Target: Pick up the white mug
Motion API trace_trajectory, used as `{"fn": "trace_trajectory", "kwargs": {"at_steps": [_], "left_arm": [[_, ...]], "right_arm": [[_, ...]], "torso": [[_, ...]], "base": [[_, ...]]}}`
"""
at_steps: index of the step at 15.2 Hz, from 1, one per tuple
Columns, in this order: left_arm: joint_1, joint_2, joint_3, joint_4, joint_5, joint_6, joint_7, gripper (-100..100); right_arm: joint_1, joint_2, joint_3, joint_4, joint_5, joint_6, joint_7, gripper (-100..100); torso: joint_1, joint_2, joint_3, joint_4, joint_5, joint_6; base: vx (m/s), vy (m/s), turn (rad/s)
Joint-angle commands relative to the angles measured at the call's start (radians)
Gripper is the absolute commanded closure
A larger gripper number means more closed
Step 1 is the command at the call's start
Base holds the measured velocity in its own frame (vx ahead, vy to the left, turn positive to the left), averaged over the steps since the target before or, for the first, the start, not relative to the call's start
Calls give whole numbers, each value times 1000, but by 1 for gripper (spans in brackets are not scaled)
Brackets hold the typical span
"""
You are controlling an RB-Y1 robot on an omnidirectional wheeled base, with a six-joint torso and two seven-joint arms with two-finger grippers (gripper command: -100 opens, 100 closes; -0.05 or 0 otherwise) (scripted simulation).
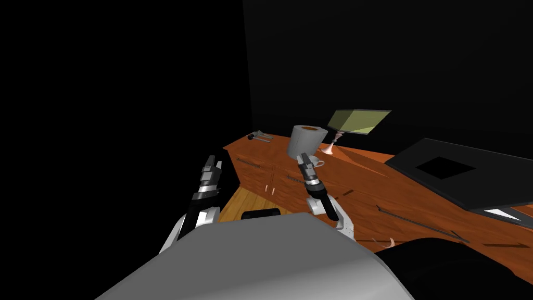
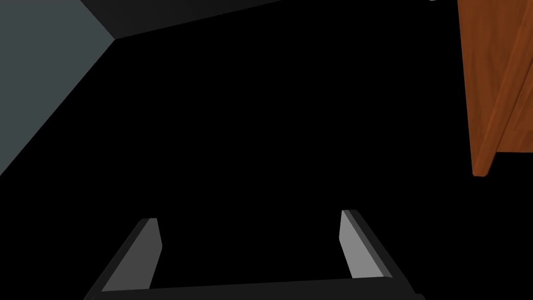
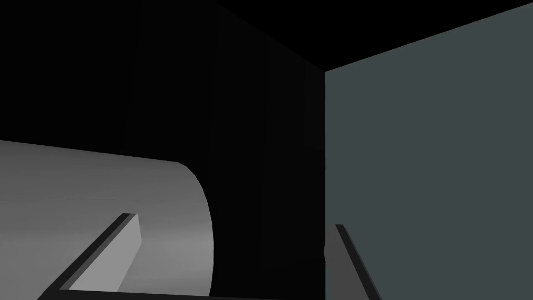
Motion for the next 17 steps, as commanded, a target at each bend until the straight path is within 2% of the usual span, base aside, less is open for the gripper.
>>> {"fn": "trace_trajectory", "kwargs": {"at_steps": [1,2,4,5,6,8,9,12,13,16,17], "left_arm": [[0,0,0,0,0,0,0,0],[0,0,0,0,0,0,0,0],[0,0,0,0,0,0,0,0],[0,0,0,0,0,0,0,0],[0,0,0,0,0,0,0,0],[0,0,0,0,0,0,0,0],[0,0,0,0,0,0,0,0],[0,0,0,0,0,0,0,0],[0,0,0,0,0,0,0,0],[0,0,0,0,0,0,0,0],[0,0,0,0,0,0,0,0]], "right_arm": [[-4,-41,7,5,1,2,-1,-100],[-12,-70,19,27,-3,-4,-8,-100],[-12,-113,19,27,-3,-4,-8,-100],[-12,-116,19,27,-3,-4,-8,-100],[-19,-152,32,51,-7,-10,-15,-100],[-19,-194,32,51,-7,-10,-15,-100],[-27,-219,46,75,-11,-16,-23,-100],[-27,-276,46,75,-11,-16,-23,-100],[-35,-304,61,100,-16,-22,-31,-100],[-35,-360,61,100,-16,-22,-31,-100],[-43,-391,77,126,-20,-29,-40,-100]], "torso": [[0,0,0,0,0,0],[0,0,0,0,0,0],[0,0,0,0,0,0],[0,0,0,0,0,0],[0,0,0,0,0,0],[0,0,0,0,0,0],[0,0,0,0,0,0],[0,0,0,0,0,0],[0,0,0,0,0,0],[0,0,0,0,0,0],[0,0,0,0,0,0]], "base": [[-13,-1,21],[-15,2,63],[-15,2,48],[-7,0,-3],[-12,0,62],[-13,-1,55],[-18,1,79],[-15,1,31],[-13,3,58],[-13,0,44],[-13,2,82]]}}
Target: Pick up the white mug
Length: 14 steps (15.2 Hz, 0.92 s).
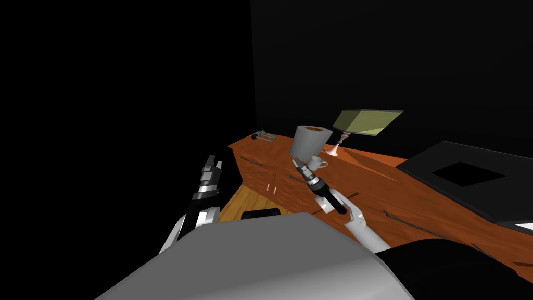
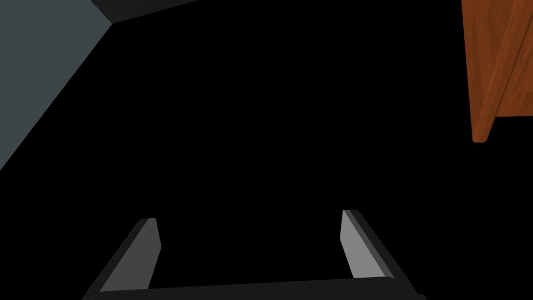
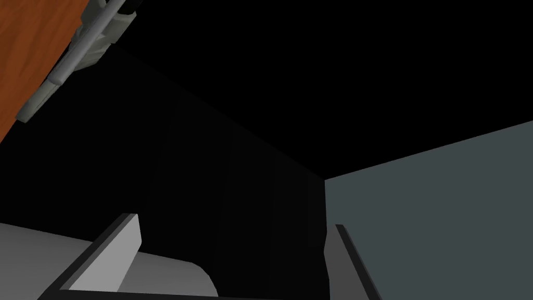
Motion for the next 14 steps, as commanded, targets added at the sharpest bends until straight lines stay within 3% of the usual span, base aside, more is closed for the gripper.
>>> {"fn": "trace_trajectory", "kwargs": {"at_steps": [1,14], "left_arm": [[0,0,0,0,0,0,0,0],[0,0,0,0,0,0,0,0]], "right_arm": [[-5,-50,11,17,-3,-6,-6,-100],[-30,-335,63,99,-18,-29,-35,-100]], "torso": [[0,0,0,0,0,0],[0,0,0,0,0,0]], "base": [[-20,1,91],[-15,1,50]]}}
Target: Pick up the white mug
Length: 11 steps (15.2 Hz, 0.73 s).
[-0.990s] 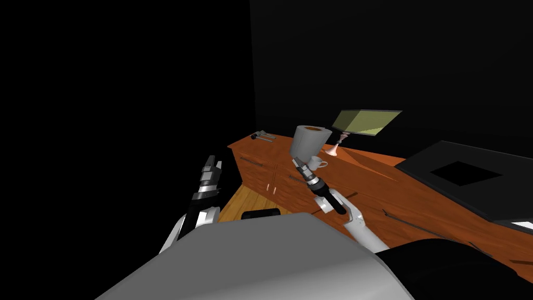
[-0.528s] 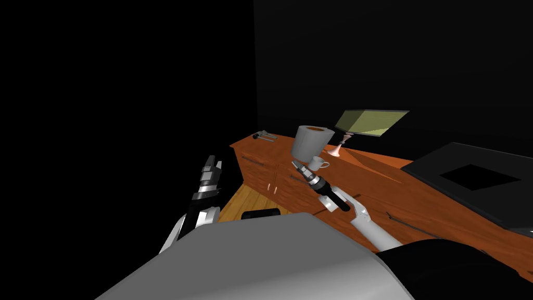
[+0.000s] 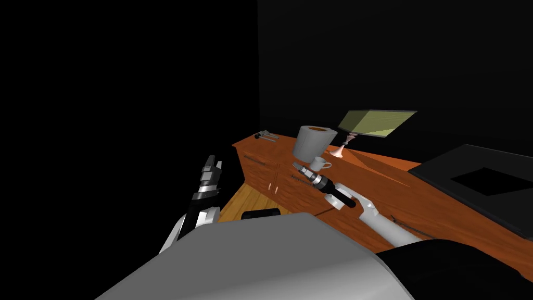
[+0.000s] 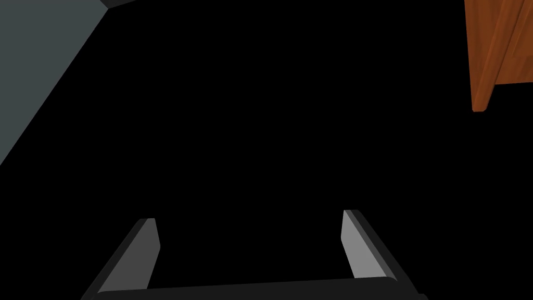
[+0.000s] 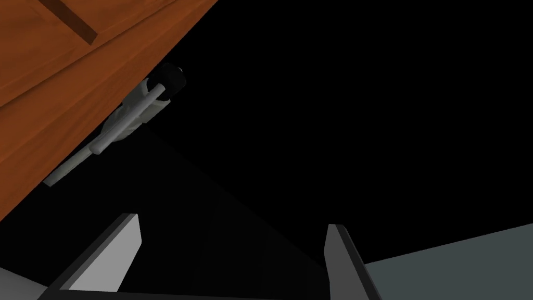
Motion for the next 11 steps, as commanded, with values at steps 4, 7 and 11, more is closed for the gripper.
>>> {"fn": "trace_trajectory", "kwargs": {"at_steps": [4,7,11], "left_arm": [[0,0,0,0,0,0,0,0],[0,0,0,0,0,0,0,0],[0,0,0,0,0,0,0,0]], "right_arm": [[-9,-120,22,29,-6,-7,-12,-100],[-17,-180,41,57,-12,-15,-22,-100],[-24,-265,61,85,-18,-24,-33,-100]], "torso": [[0,0,0,0,0,0],[0,0,0,0,0,0],[0,0,0,0,0,0]], "base": [[-16,1,61],[-7,1,13],[-14,1,65]]}}
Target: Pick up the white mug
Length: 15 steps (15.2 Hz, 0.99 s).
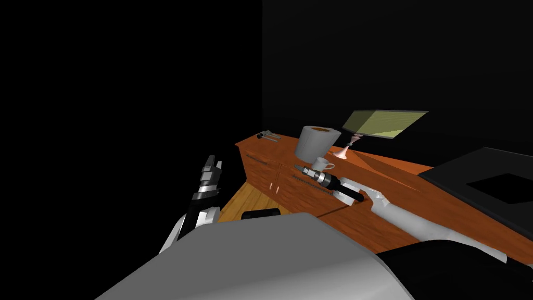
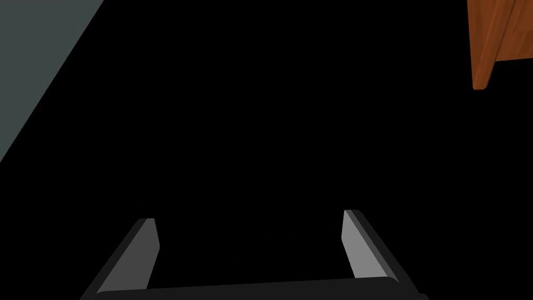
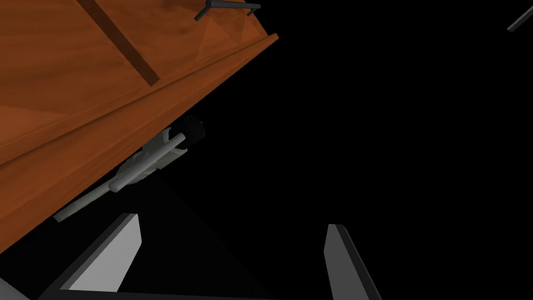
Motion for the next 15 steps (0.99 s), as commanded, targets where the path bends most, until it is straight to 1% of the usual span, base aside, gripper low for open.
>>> {"fn": "trace_trajectory", "kwargs": {"at_steps": [1,3,4,7,8,11,12,13,15], "left_arm": [[0,0,0,0,0,0,0,0],[0,0,0,0,0,0,0,0],[0,0,0,0,0,0,0,0],[0,0,0,0,0,0,0,0],[0,0,0,0,0,0,0,0],[0,0,0,0,0,0,0,0],[0,0,0,0,0,0,0,0],[0,0,0,0,0,0,0,0],[0,0,0,0,0,0,0,0]], "right_arm": [[-6,-50,14,21,-4,-8,-8,-100],[-6,-95,14,21,-4,-8,-8,-100],[-13,-121,35,49,-10,-17,-20,-100],[-13,-189,35,49,-10,-17,-20,-100],[-19,-211,56,76,-16,-27,-31,-100],[-19,-280,56,76,-16,-27,-31,-100],[-19,-282,56,76,-16,-27,-31,-100],[-24,-317,78,102,-23,-36,-42,-100],[-24,-364,78,102,-23,-36,-42,-100]], "torso": [[0,0,0,0,0,0],[0,0,0,0,0,0],[0,0,0,0,0,0],[0,0,0,0,0,0],[0,0,0,0,0,0],[0,0,0,0,0,0],[0,0,0,0,0,0],[0,0,0,0,0,0],[0,0,0,0,0,0]], "base": [[-21,4,99],[-14,1,24],[-16,4,83],[-15,2,55],[-14,5,84],[-14,2,52],[-3,0,-13],[-11,5,94],[-16,4,83]]}}
